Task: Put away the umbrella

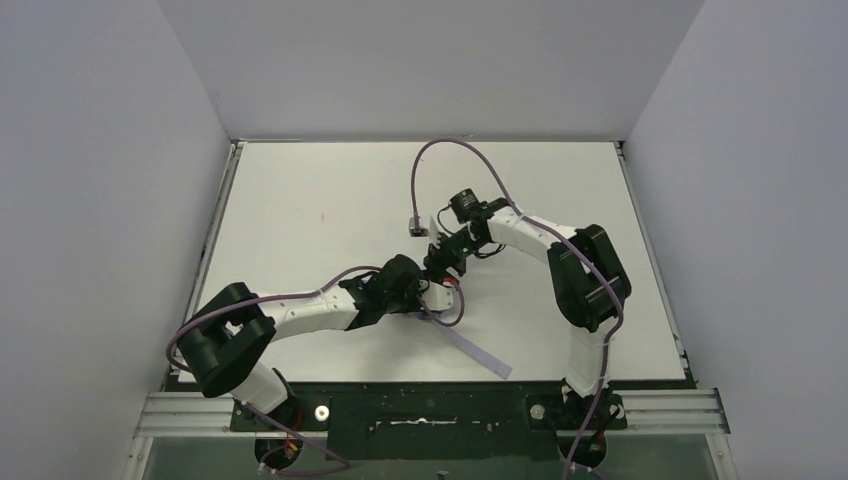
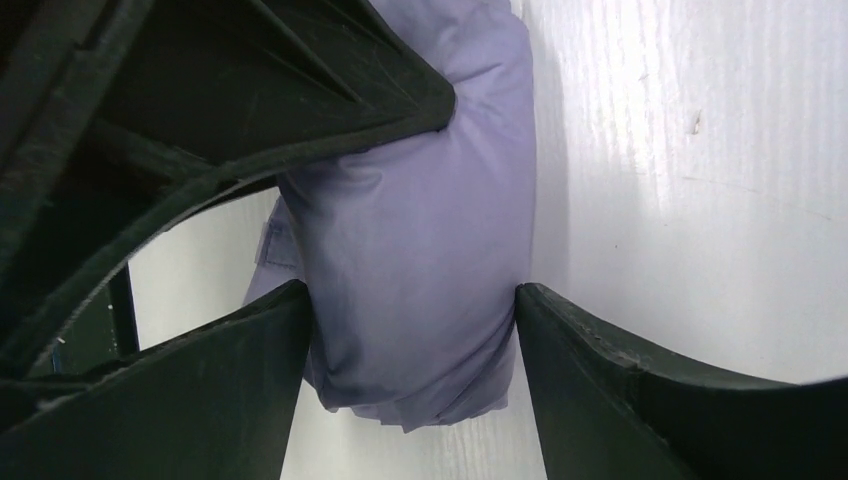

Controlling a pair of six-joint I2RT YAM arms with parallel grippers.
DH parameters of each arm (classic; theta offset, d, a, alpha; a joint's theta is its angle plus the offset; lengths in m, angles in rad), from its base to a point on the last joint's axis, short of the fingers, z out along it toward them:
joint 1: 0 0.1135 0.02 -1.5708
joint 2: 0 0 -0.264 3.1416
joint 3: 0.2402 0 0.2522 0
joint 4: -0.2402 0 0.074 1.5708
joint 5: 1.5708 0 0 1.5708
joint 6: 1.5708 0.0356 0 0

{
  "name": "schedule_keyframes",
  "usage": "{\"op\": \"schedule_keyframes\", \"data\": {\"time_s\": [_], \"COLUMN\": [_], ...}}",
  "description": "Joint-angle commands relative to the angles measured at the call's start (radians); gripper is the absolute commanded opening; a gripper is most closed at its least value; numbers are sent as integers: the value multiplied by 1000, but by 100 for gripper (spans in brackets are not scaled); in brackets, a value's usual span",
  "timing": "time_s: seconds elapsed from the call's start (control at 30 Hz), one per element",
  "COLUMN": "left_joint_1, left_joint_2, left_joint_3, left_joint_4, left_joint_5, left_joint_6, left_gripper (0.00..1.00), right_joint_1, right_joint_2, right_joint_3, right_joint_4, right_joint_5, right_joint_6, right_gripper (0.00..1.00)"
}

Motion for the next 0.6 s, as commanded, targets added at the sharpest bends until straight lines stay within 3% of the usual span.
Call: {"op": "schedule_keyframes", "data": {"time_s": [0.0,0.13,0.23,0.4,0.43,0.5,0.57], "left_joint_1": [-18,-16,-16,-17,-17,-18,-19], "left_joint_2": [-11,-19,-34,-101,-123,-166,-205], "left_joint_3": [-16,-15,-14,-23,-25,-28,-30], "left_joint_4": [-28,-14,-6,38,44,42,33], "left_joint_5": [25,24,30,31,37,56,69], "left_joint_6": [20,1,-16,-72,-86,-114,-139], "left_gripper": [0,0,0,31,37,59,69], "right_joint_1": [20,27,32,29,27,23,21], "right_joint_2": [35,60,68,51,43,31,24], "right_joint_3": [45,41,28,-14,-24,-40,-45], "right_joint_4": [-22,-28,14,106,126,158,174], "right_joint_5": [29,62,112,191,198,210,223], "right_joint_6": [-39,-41,-9,42,50,63,67], "right_gripper": [69,56,39,21,19,16,14]}}
